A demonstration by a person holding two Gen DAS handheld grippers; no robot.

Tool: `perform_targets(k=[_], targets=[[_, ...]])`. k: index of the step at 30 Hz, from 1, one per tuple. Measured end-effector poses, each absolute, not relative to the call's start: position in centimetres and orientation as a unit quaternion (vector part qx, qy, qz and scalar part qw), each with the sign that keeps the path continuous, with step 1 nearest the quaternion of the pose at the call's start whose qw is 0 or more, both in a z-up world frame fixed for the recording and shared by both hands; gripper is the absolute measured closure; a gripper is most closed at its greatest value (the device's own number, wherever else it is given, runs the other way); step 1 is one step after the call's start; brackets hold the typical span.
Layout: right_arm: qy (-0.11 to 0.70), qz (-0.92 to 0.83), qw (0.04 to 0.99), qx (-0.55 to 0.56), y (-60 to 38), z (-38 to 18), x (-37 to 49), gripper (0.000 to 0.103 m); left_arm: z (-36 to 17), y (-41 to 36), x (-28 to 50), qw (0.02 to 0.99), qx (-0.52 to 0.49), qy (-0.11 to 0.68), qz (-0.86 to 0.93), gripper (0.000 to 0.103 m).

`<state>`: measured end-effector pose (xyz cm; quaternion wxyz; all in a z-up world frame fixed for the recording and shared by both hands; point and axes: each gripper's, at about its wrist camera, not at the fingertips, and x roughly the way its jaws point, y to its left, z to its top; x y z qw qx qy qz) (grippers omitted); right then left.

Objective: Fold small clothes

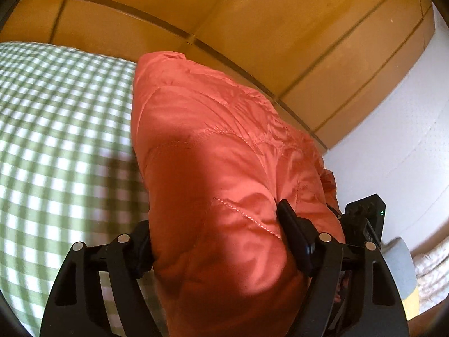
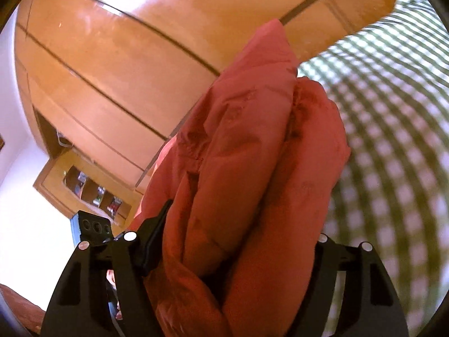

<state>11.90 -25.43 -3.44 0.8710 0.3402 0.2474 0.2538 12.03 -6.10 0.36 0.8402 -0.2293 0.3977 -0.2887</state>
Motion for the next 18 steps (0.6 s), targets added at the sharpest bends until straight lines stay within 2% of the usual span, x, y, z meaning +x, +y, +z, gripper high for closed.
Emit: perform_targets(k=[5,13,17,18], targets=[[0.256,0.270,0.881,0.293,-21.4,-3.5,15.3,0.032,-0.3,-2.1,13.0,0.858,-0.229,0.388,-0.248,0.027],[0.267,0.228,0.910,0.221,-16.4,-3.6,21.5,0.032,-2.3,0.7,19.6,0.874,-0.214,0.394,-0.188,0.027],[0.262,0.194,0.919,0.224,-16.0,-4.5,23.3,0.027,-2.9,0.4,22.5,0.883,-0.187,0.396,-0.171,0.025],[0.257,0.185,0.922,0.221,-15.9,-4.8,23.6,0.025,-3.5,0.6,23.2,0.885,-0.177,0.397,-0.166,0.021]])
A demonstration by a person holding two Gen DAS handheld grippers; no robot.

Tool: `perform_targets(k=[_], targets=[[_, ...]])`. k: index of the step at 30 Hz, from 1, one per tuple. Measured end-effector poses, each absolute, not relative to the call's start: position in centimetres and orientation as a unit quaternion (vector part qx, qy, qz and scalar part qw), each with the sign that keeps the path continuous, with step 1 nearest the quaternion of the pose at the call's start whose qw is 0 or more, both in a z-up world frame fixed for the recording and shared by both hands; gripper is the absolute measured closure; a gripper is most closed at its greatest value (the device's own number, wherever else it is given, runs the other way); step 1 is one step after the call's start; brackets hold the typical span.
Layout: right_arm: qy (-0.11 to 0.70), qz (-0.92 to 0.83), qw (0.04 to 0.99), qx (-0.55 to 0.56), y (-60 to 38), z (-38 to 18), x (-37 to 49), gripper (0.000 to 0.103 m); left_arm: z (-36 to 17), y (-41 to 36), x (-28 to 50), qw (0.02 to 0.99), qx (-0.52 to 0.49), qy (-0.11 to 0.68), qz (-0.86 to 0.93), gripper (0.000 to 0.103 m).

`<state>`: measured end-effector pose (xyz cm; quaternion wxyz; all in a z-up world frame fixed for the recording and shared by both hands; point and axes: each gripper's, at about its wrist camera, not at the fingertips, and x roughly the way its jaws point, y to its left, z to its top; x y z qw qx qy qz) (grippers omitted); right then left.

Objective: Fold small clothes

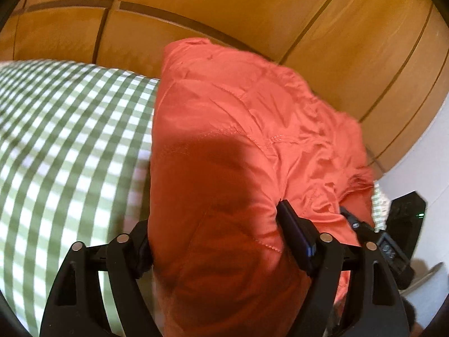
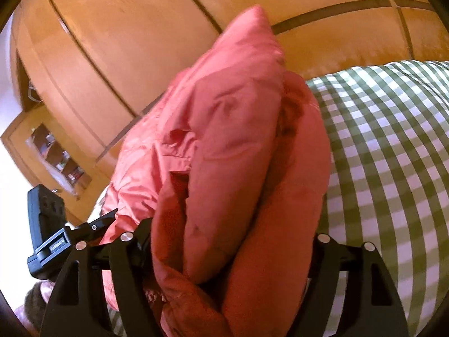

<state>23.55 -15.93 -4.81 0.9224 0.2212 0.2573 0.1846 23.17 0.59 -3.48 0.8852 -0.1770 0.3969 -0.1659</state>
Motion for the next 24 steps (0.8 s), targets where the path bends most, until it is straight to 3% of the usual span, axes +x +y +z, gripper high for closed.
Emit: perform_targets(k=[3,6,12,17,21,24], targets=[[0.249,0.166,0.929,0.219,-16.1,-5.9,23.5,0.011,-5.1,0.3,23.9,0.897,-0.144,0.391,-0.149,0.010],[0.254,0.163,0.924,0.233,-16.5,-6.4,23.5,0.005,-6.4,1.4,23.9,0.893,-0.176,0.385,-0.149,0.009],[0.251,0.137,0.931,0.227,-16.4,-5.0,21.0,0.003,-5.7,1.5,19.4,0.899,-0.217,0.361,-0.125,0.007],[0.182,0.121,0.951,0.218,-17.6,-1.1,18.6,0.002,-4.6,0.4,15.4,0.913,-0.184,0.337,-0.135,0.007],[0.236,-0.003,0.957,0.171,-18.5,-0.7,21.3,0.002,-4.7,-0.6,15.5,0.917,-0.148,0.354,-0.111,0.007],[0.288,-0.020,0.942,0.172,-19.2,-3.5,23.4,0.002,-5.8,-0.6,16.3,0.908,-0.152,0.373,-0.116,0.003]])
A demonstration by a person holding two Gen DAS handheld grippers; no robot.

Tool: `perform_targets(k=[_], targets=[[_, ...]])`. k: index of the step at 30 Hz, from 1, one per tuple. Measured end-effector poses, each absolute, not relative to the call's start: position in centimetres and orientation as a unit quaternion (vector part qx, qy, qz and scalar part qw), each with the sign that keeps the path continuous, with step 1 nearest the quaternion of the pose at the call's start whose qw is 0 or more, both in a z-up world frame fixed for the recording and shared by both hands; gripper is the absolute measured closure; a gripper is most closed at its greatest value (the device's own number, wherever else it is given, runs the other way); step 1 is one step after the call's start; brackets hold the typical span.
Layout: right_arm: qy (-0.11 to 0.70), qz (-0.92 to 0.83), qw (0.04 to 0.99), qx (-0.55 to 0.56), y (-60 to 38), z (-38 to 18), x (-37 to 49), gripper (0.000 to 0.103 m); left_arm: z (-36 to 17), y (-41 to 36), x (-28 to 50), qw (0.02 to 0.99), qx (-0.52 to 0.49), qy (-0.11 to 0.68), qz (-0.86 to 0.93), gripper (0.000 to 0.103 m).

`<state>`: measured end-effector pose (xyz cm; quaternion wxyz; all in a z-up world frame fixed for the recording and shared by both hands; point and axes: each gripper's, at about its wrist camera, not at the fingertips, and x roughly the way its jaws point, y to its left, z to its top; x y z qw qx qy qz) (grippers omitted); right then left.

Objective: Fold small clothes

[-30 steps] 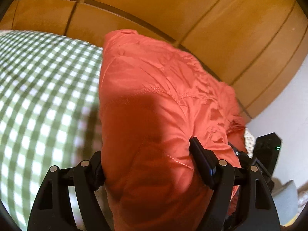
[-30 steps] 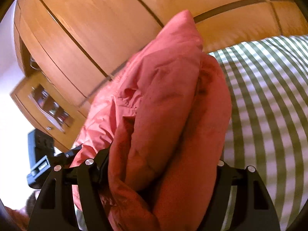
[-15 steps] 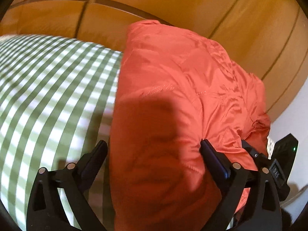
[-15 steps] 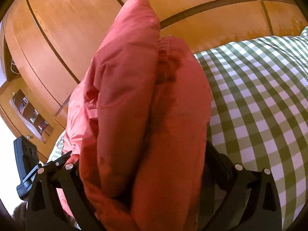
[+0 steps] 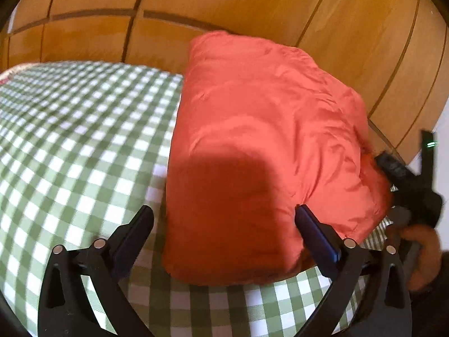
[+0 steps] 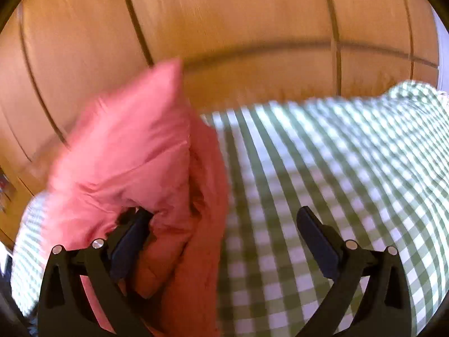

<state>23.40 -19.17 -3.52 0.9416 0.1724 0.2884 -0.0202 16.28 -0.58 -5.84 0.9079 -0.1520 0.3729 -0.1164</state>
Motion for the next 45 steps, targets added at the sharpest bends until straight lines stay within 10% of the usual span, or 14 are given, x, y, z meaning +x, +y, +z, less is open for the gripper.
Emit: perform_targets(k=[22,45], targets=[[0.244,-0.054,0.945,0.209,-17.9,-3.7,12.7,0.002,-4.1,-2.5,9.8,0.936,-0.046,0.349,-0.026,0.003],[0.257,-0.044,0.965,0.018,-8.4,-4.1,4.2,0.002,-1.9,-2.4,1.0,0.946,0.017,0.321,0.048,0.003]])
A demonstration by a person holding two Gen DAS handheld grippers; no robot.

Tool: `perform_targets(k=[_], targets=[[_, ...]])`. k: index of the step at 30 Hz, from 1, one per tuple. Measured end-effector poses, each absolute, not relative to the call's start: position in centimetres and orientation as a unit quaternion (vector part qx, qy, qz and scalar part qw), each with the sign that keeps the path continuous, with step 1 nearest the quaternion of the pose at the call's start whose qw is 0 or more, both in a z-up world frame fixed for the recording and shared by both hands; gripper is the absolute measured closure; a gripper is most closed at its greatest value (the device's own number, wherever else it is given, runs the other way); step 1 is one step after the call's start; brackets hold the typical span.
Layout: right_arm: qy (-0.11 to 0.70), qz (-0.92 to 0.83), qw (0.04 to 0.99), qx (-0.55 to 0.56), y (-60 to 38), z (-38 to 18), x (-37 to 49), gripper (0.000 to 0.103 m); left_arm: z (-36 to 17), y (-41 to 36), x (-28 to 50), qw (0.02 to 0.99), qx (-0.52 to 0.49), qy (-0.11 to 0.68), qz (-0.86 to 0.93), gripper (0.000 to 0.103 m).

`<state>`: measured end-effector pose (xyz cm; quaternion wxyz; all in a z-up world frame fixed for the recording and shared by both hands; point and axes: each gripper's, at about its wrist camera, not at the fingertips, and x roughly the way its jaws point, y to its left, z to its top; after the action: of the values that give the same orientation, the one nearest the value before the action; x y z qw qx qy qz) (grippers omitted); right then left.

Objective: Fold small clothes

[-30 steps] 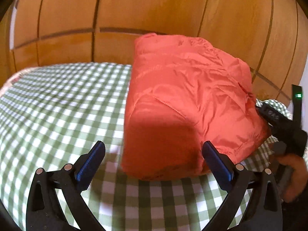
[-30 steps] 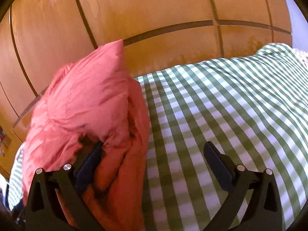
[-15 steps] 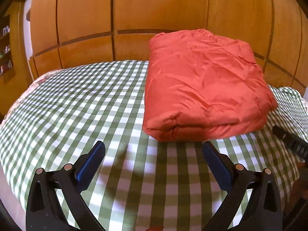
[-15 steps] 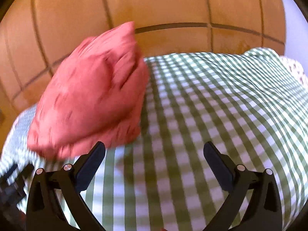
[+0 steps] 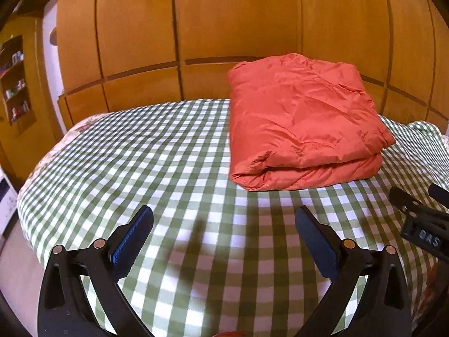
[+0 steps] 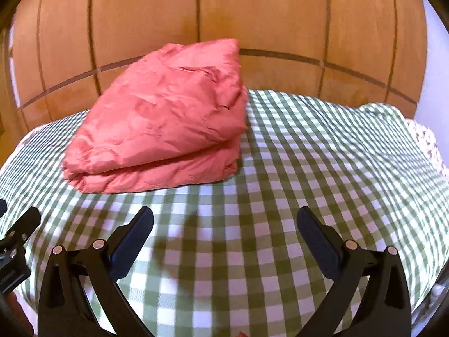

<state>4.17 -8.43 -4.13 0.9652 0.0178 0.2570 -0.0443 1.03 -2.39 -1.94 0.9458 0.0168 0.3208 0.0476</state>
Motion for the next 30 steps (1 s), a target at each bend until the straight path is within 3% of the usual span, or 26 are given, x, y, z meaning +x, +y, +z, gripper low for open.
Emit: perform_targets(k=[10,30], targets=[[0.237,-0.035,0.971,0.017,-7.0,-1.8,1.9,0.002,-0.1,-1.7,-0.1,0.952,0.018,0.295,0.081,0.003],[0.253,-0.039,0.966,0.020,-7.5,-2.4,1.6,0.002,-0.5,-2.2,0.1,0.944,0.001,0.324,0.059,0.003]])
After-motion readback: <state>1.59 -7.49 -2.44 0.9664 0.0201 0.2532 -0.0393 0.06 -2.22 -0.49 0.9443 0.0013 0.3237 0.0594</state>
